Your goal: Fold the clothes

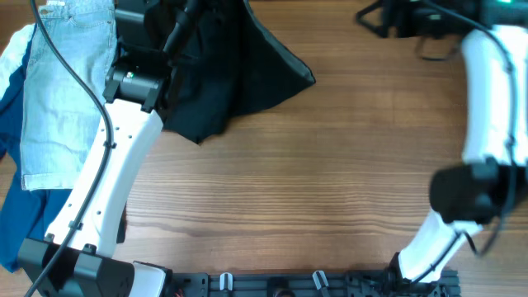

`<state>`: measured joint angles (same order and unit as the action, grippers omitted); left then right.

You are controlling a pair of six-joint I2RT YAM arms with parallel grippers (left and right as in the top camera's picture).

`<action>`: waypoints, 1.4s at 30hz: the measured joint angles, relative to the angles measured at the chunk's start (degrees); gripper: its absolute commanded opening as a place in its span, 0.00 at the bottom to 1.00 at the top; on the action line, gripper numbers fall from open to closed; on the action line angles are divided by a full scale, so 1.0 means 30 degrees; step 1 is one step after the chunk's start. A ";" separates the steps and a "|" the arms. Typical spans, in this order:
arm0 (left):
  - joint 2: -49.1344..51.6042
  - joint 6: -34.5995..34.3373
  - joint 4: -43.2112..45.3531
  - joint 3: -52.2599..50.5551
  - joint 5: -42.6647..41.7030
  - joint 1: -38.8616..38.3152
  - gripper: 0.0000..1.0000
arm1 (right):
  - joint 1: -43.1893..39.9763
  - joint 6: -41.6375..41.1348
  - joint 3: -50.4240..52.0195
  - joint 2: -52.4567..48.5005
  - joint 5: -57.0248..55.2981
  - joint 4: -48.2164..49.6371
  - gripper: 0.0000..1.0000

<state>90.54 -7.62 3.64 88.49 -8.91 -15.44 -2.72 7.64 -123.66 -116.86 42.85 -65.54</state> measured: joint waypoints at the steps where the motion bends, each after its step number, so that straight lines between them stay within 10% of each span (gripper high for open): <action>1: 0.0000 0.0000 -0.0102 0.0000 0.0007 0.0000 0.04 | 0.0641 -0.0350 0.0080 -0.1173 0.0270 -0.0036 0.75; 16: 0.0015 0.0007 -0.1712 0.0007 0.0007 0.0000 0.04 | 0.3592 -0.2980 0.0576 -0.4116 -0.0590 -0.2215 0.80; 22: 0.0022 0.0007 -0.1792 0.0007 0.0007 0.0000 0.04 | 0.3592 -0.4109 0.4932 -0.4233 -0.1668 0.2215 0.81; 25: 0.0022 0.0007 -0.1821 0.0000 0.0007 0.0000 0.04 | 0.3759 -0.4328 0.6011 -0.4233 -0.1690 0.3118 0.66; 28: 0.0022 0.0007 -0.1865 0.0000 0.0007 0.0000 0.04 | 0.4736 -0.4685 0.7300 -0.4233 -0.1661 0.4969 0.04; 34: 0.0022 0.0007 -0.3031 0.0007 0.0831 0.0007 0.04 | 0.5319 -0.6003 0.7788 -0.4233 -0.1938 0.6470 0.04; 42: 0.0000 0.0007 -0.6033 -0.0080 0.1071 0.0619 0.04 | -0.0794 -0.5523 0.5027 -0.3126 -0.1654 0.3993 0.04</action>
<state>90.54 -7.60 -14.46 88.25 -5.69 -13.58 -5.10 -8.93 -108.57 -126.23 37.89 -53.56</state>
